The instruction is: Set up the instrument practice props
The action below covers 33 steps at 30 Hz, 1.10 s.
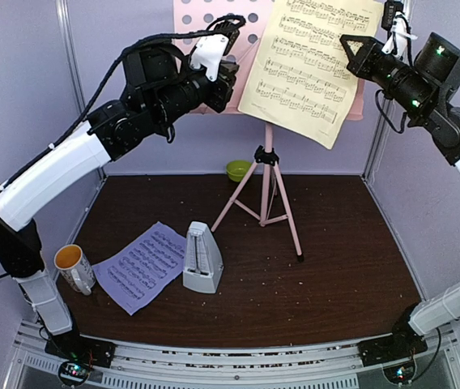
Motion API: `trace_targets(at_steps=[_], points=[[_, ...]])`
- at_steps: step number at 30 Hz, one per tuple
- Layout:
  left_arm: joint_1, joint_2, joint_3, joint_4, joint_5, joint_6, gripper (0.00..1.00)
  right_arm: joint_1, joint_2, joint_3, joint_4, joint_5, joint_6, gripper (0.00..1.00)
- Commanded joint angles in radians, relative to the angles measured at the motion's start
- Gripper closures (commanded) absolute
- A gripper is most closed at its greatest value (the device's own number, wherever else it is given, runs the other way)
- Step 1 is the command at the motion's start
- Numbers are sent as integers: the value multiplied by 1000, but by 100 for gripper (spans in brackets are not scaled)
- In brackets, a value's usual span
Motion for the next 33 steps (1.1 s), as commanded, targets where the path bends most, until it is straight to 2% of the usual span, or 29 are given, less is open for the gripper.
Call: trace_targets(at_steps=[1,5,9,13,19,25,33], points=[[4,-88,-67,122,62,37,100,-8,16,35,-13,47,-29,100],[6,-122,-133,190,111,54,100,-14,25,39,-12,52,-35,100],[10,-112,-121,199,143,56,100,-16,27,34,19,0,-52,100],[30,-90,-95,210,86,-6,100,-16,15,41,33,-6,-56,100],[41,-81,-119,319,21,-57,100,-15,-31,10,59,62,-58,100],[41,-63,-131,388,100,-63,100,-13,-28,4,81,37,-53,100],[41,-36,-121,394,185,-32,100,1,26,43,119,-45,-73,100]])
